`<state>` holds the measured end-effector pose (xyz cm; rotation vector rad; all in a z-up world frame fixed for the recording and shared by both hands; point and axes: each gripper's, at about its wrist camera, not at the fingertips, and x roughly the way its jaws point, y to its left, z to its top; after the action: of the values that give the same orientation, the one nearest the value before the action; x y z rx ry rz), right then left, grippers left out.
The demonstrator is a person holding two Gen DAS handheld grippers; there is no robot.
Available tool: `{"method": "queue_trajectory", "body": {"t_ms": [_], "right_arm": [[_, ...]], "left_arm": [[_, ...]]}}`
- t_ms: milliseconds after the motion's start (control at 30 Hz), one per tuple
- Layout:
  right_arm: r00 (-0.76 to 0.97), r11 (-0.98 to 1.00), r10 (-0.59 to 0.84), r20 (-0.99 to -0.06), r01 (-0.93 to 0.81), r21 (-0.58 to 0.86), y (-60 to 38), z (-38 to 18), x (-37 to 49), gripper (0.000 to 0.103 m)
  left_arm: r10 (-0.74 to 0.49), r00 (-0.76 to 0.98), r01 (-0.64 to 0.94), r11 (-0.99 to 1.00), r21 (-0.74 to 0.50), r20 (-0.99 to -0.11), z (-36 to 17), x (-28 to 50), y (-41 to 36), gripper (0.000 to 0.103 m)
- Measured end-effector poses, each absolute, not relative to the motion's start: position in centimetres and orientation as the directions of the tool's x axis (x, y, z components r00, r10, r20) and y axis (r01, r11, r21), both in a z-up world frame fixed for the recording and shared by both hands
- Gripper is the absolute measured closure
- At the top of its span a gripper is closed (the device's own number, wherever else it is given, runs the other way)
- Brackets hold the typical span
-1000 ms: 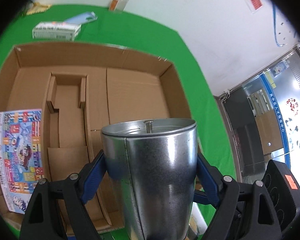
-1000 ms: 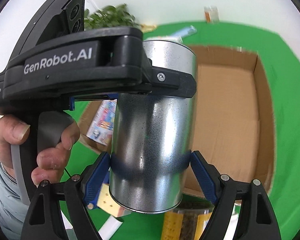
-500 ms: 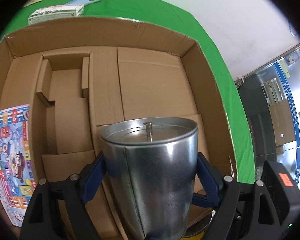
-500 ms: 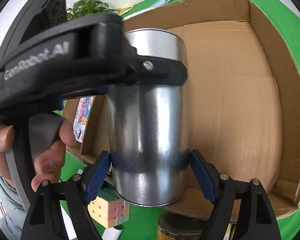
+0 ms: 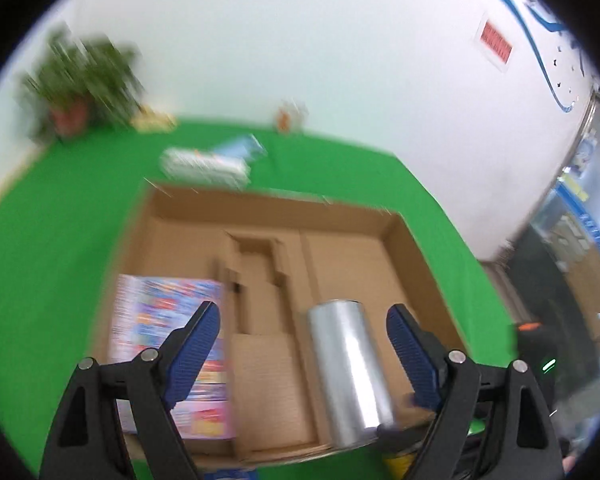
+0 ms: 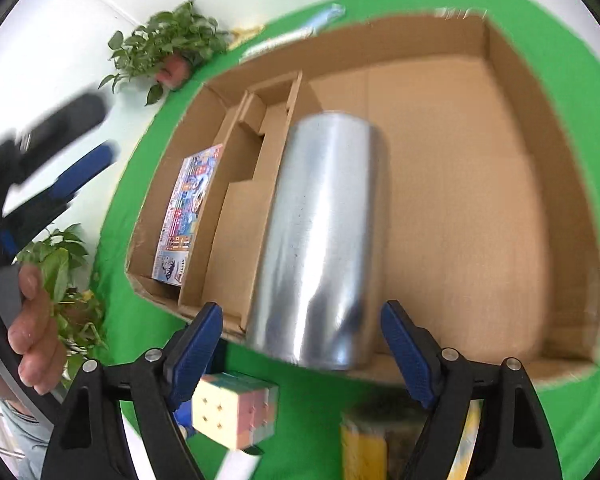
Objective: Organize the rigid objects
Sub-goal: 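Withdraw the left gripper and move it toward the yellow-labelled jar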
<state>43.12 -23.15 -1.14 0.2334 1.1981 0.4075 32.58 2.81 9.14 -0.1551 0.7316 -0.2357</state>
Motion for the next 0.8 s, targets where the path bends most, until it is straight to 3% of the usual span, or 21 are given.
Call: {"method": "queue_trajectory", "body": {"t_ms": [167, 233, 267, 300, 333, 400, 433, 467, 500, 533, 567, 600, 667, 800], "right_arm": [[0.520, 0.967, 0.247, -0.818, -0.191, 0.171, -24.1, 3.7, 36.1, 0.019], [0.601, 0.977, 0.195, -0.775, -0.191, 0.097, -24.2, 4.8, 32.5, 0.021], [0.630, 0.977, 0.188, -0.753, -0.200, 0.076, -24.0, 5.1, 31.0, 0.028], [0.650, 0.976, 0.185, -0.737, -0.209, 0.061, -24.0, 5.3, 29.8, 0.052], [0.670, 0.978, 0.165, -0.724, -0.205, 0.033, -24.0, 5.5, 28.4, 0.070], [0.689, 0.982, 0.147, -0.710, -0.186, 0.023, -24.0, 5.3, 26.3, 0.070], [0.697, 0.982, 0.149, -0.702, -0.186, 0.023, -24.0, 5.1, 25.3, 0.064], [0.702, 0.983, 0.144, -0.697, -0.185, 0.016, -24.0, 4.9, 24.5, 0.055], [0.707, 0.983, 0.138, -0.694, -0.184, 0.008, -23.9, 4.8, 23.6, 0.027], [0.717, 0.983, 0.135, -0.684, -0.182, 0.003, -24.0, 4.4, 22.7, 0.006], [0.731, 0.984, 0.128, -0.670, -0.177, -0.006, -24.0, 4.3, 21.9, 0.005], [0.740, 0.984, 0.121, -0.662, -0.175, -0.015, -24.2, 4.0, 21.4, 0.005], [0.740, 0.981, 0.133, -0.660, -0.194, -0.020, -24.3, 3.6, 20.1, 0.005], [0.757, 0.979, 0.126, -0.641, -0.198, -0.042, -24.9, 2.7, 18.4, 0.005]], "left_arm": [[-0.047, 0.849, 0.074, 0.997, 0.031, -0.526, 10.2, 25.5, 4.5, 0.017], [0.010, 0.857, 0.047, 0.994, 0.098, -0.515, 9.4, 23.0, 4.4, 0.023], [0.033, 0.855, 0.035, 0.992, 0.121, -0.517, 8.9, 22.2, 4.1, 0.062], [0.043, 0.846, 0.030, 0.991, 0.128, -0.532, 8.4, 21.5, 4.5, 0.098], [0.036, 0.830, 0.026, 0.994, 0.104, -0.557, 7.8, 20.7, 4.7, 0.099], [-0.021, 0.824, 0.037, 0.999, 0.015, -0.566, 6.7, 18.8, 4.9, 0.101], [-0.046, 0.821, 0.050, 0.999, -0.008, -0.570, 6.5, 18.4, 4.6, 0.100], [-0.087, 0.813, 0.074, 0.996, -0.046, -0.576, 6.2, 17.8, 4.5, 0.099], [-0.124, 0.797, 0.096, 0.992, -0.078, -0.591, 5.7, 17.3, 4.3, 0.079], [-0.124, 0.788, 0.097, 0.992, -0.076, -0.603, 5.4, 16.9, 3.5, 0.060], [-0.106, 0.788, 0.087, 0.994, -0.061, -0.606, 5.2, 16.4, 3.1, 0.014], [-0.068, 0.814, 0.062, 0.998, -0.031, -0.577, 5.1, 15.6, 2.7, 0.000], [-0.047, 0.849, 0.051, 0.999, -0.007, -0.527, 5.3, 14.3, 1.8, 0.001], [-0.099, 0.844, 0.097, 0.995, -0.032, -0.527, 4.5, 13.2, 0.4, 0.001]]}}
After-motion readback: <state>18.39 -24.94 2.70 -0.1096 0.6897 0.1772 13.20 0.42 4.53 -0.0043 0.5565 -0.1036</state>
